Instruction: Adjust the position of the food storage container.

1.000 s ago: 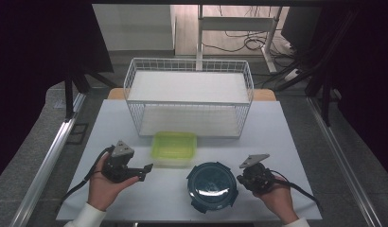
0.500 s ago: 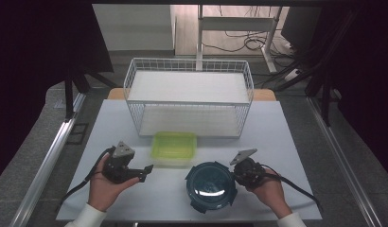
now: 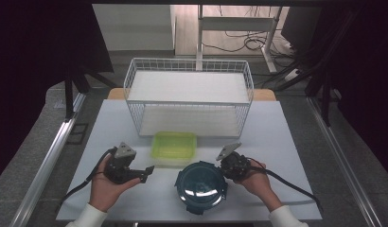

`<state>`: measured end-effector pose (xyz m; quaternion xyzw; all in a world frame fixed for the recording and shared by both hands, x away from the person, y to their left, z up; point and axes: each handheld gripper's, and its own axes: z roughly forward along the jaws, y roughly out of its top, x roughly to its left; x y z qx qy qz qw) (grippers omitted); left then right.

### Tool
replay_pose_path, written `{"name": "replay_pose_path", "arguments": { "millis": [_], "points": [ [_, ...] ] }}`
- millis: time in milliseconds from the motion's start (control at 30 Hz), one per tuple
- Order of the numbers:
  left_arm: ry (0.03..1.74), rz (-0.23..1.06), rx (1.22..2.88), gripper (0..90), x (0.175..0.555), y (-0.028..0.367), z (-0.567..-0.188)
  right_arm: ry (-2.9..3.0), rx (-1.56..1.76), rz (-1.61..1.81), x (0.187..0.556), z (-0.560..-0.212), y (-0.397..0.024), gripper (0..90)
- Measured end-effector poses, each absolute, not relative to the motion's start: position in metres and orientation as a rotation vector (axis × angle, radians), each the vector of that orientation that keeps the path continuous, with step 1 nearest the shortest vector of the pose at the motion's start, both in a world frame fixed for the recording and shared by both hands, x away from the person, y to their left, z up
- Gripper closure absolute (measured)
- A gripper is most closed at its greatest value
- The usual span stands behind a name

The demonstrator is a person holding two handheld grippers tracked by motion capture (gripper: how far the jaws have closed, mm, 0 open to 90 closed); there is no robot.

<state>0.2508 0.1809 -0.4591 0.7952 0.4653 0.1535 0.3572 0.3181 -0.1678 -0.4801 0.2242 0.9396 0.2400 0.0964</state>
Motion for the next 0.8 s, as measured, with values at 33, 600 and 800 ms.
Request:
{"name": "replay_pose_path", "arguments": {
  "millis": [33,600,800],
  "points": [
    [1.200,0.397,2.056,17.2,0.251,0.181,-0.459,2.788,0.668,0.722,0.319,-0.481,-0.167,88.8],
    [1.178,0.354,2.010,16.9,0.249,0.180,-0.457,2.565,0.857,0.921,0.285,-0.446,-0.214,87.7],
    [1.150,0.324,2.002,16.7,0.239,0.179,-0.458,2.440,0.949,1.039,0.254,-0.444,-0.223,38.9]
  ]
}}
